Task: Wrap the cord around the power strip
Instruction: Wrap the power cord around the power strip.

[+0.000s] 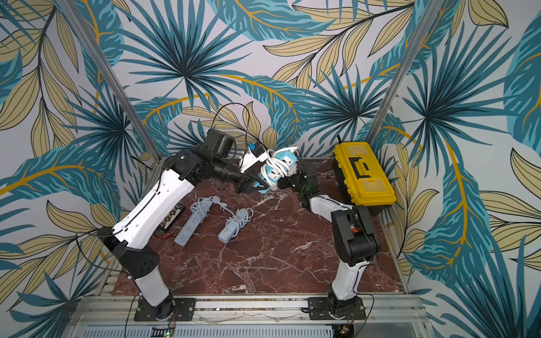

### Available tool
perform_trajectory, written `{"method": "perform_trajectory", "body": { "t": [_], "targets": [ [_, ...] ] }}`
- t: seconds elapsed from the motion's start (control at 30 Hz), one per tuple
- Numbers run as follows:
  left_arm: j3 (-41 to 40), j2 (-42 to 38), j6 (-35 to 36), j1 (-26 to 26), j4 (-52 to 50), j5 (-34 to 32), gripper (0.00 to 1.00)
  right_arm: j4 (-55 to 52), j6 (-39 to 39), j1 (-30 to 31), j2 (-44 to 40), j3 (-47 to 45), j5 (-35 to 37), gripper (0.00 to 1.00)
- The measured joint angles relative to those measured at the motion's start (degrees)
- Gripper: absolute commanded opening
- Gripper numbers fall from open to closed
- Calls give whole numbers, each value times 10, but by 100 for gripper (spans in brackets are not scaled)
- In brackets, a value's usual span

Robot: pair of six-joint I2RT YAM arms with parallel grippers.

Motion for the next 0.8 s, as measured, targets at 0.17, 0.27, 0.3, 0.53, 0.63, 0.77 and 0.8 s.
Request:
{"method": "perform_trajectory", "body": {
  "t": [0.17, 0.27, 0.3, 0.53, 0.63, 0.77, 0.8],
  "targets": [
    [30, 36, -16, 44, 4, -110, 0, -138, -75, 78, -67, -42, 117, 0],
    [19, 56, 7, 59, 10, -211, 0, -236, -136, 147, -137, -67, 200, 0],
    [8, 62, 16, 61, 13, -240, 0, -266, -154, 163, -162, -75, 224, 0],
    [-127, 106, 73, 25, 14, -285, 0, -454, -314, 193, -329, -65, 351, 0],
    [-162, 100, 94, -4, 19, -274, 0, -524, -387, 193, -326, -8, 385, 0],
    [-195, 71, 103, -26, 40, -236, 0, -566, -460, 163, -272, 94, 408, 0],
    [-203, 63, 103, -28, 46, -226, 0, -572, -468, 154, -261, 112, 408, 0]
  ]
}}
